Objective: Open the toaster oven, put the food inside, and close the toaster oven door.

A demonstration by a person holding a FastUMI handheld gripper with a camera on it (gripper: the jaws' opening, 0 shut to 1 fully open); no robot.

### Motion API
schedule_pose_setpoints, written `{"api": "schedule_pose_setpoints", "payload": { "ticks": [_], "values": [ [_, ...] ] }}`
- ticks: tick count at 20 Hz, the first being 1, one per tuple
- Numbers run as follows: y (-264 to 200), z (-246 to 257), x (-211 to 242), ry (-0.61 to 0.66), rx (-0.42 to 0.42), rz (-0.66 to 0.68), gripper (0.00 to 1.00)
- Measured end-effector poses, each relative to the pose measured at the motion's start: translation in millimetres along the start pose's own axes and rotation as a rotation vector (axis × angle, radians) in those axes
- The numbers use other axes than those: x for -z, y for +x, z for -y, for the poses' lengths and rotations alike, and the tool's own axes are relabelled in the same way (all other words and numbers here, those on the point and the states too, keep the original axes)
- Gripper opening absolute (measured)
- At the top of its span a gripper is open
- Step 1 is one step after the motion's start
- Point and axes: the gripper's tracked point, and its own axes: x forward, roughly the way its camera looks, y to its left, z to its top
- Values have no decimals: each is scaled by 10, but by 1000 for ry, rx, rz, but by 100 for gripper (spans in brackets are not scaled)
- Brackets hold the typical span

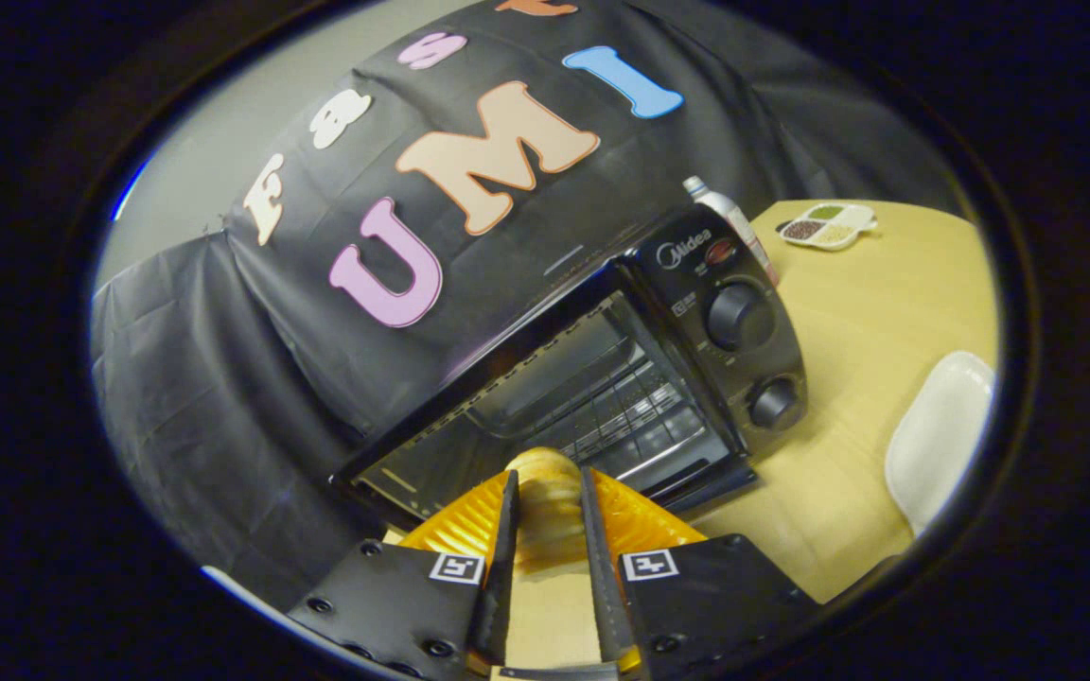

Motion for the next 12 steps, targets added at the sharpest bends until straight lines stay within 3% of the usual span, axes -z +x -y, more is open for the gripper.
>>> {"api": "schedule_pose_setpoints", "payload": {
  "ticks": [5,10,12],
  "values": [
    [352,43,-63,75,52,61,38],
    [549,25,-225,78,69,158,38],
    [598,7,-264,65,65,176,33]
  ]
}}
